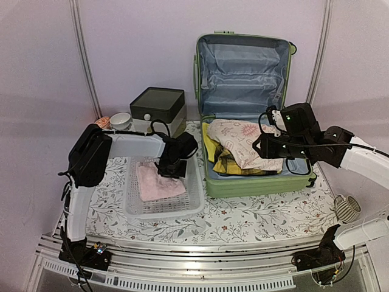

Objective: Open, take out, and arrange the luggage
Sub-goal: Adjust the clothes in the bin.

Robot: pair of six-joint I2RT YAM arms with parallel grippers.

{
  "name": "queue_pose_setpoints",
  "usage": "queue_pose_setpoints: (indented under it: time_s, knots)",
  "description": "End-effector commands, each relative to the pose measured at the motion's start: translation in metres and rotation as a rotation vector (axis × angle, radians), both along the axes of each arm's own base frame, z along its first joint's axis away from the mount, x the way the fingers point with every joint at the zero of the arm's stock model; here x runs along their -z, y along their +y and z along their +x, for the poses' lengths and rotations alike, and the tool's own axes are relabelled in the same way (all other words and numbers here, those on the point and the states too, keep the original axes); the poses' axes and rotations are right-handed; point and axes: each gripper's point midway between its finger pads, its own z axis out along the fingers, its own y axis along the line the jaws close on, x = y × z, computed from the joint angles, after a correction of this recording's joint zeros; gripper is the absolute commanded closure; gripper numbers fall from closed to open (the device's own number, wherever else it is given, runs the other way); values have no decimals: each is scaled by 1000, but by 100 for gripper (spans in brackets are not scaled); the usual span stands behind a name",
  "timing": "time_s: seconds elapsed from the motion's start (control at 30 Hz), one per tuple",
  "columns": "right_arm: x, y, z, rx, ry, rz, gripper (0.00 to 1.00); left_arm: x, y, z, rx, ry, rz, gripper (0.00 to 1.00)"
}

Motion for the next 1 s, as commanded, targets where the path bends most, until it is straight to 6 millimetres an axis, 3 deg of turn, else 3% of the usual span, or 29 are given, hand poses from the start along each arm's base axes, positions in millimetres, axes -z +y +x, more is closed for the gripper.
queue_pose_setpoints:
  time_s: [0.0, 0.13, 0.37, 0.6, 0.97]
  knots:
    - [-7, -7, 0, 14, -29, 4, 57, 10, 19, -14, 2, 44, 81, 98]
    - [-9, -7, 0, 15, -33, 6, 57, -8, 15, -11, 3, 0, 61, 100]
    - [-9, -6, 1, 13, -31, 6, 57, -36, -9, -6, 31, -94, -54, 100]
    - [-9, -8, -1, 14, -30, 4, 57, -31, -31, -3, 107, -108, -52, 100]
    - [-12, -10, -1, 20, -37, 6, 57, -32, -43, 1, 175, -140, -35, 100]
